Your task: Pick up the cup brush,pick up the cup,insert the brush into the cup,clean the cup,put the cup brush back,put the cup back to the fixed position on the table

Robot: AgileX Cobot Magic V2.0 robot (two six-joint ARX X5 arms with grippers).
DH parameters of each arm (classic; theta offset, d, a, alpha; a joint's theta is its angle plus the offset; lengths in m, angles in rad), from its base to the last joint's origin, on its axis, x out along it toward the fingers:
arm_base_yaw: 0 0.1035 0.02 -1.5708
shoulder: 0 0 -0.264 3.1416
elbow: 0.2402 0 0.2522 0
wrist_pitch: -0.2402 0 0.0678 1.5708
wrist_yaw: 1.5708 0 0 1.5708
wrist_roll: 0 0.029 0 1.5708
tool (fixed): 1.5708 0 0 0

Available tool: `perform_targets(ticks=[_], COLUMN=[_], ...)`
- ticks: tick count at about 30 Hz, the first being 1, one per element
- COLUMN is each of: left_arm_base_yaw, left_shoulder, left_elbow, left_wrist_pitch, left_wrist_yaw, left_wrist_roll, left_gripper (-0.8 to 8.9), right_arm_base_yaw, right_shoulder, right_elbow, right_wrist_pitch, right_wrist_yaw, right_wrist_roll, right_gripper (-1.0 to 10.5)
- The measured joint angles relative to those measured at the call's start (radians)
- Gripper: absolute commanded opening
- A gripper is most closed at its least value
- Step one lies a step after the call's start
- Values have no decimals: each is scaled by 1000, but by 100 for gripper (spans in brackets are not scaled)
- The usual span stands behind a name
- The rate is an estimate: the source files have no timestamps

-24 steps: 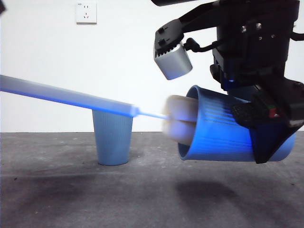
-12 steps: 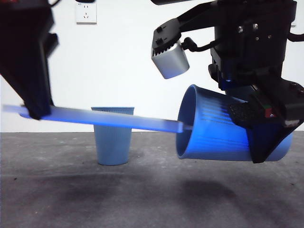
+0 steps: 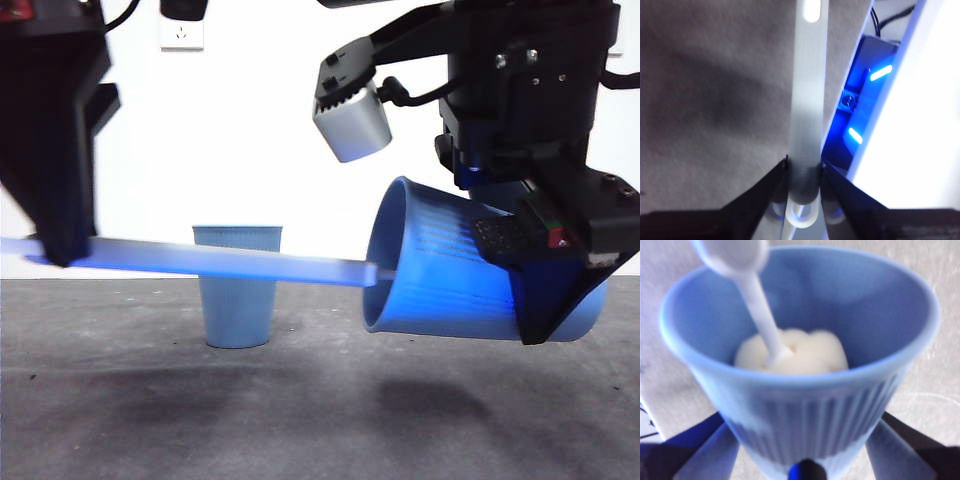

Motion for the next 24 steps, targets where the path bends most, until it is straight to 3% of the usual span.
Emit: perform_targets(ticks=[8, 24], left_arm_base_yaw=[32, 151], left_shoulder=[-47, -306], left_elbow=[0, 0], left_wrist_pitch=[-75, -235], left_wrist_yaw=[-37, -44], left_wrist_roll=[1, 5], left_gripper=[-9, -9], right_arm_base_yaw=[0, 0], right_shoulder=[0, 0], right_elbow=[0, 0], right_wrist_pitch=[3, 12], right_wrist_yaw=[-4, 0], right_wrist_roll=[0, 24], right_gripper=[-16, -16])
